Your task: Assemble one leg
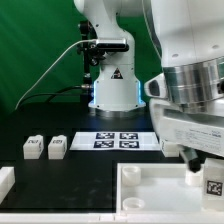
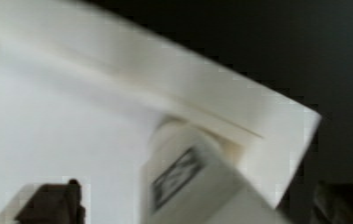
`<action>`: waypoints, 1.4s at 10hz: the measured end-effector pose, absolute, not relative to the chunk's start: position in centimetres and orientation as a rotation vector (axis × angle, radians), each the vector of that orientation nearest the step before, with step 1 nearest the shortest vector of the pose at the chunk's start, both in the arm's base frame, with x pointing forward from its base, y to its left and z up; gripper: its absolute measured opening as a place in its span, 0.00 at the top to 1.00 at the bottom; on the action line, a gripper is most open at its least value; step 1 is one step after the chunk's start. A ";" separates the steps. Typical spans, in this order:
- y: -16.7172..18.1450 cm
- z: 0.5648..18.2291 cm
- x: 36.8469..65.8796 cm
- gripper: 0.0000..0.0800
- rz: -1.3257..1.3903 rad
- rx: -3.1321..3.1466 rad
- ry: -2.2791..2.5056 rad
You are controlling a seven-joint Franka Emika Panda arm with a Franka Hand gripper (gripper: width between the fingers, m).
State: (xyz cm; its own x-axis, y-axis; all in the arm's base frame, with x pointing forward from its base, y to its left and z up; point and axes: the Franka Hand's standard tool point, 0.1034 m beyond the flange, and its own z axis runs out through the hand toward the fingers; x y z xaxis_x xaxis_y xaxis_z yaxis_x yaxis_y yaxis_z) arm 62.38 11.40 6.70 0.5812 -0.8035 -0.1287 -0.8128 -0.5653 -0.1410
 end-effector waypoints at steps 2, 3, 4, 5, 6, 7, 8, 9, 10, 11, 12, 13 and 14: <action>10.9 7.2 63.1 0.19 0.037 -2.831 0.981; 10.8 7.1 63.0 0.23 0.038 -2.831 0.982; 10.8 7.1 63.0 0.40 0.038 -2.831 0.984; 10.9 7.1 63.0 0.40 0.044 -2.805 1.046; 11.0 7.1 63.0 0.58 0.057 -2.741 1.205; 11.0 7.1 63.0 0.63 0.068 -2.680 1.340; 11.1 7.1 63.0 0.63 0.079 -2.617 1.462; 11.2 7.1 63.0 0.63 0.091 -2.537 1.599; 11.2 7.1 63.0 0.63 0.097 -2.492 1.672; 11.4 7.2 63.1 0.63 0.115 -2.260 1.969; 11.5 7.1 63.2 0.63 0.118 -2.064 2.175; 11.4 7.1 63.1 0.63 0.122 -1.888 2.305; 11.3 7.1 63.0 0.63 0.120 -1.734 2.428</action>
Offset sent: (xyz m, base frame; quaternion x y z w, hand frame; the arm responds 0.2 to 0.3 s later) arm 0.0000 0.0000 0.0000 0.0000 0.0000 0.0000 1.0000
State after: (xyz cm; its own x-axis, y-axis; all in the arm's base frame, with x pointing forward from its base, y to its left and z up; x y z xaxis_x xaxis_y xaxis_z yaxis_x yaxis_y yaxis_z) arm 63.01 11.30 7.10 -0.3173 -0.9325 -0.1723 -0.9450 0.3262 -0.0251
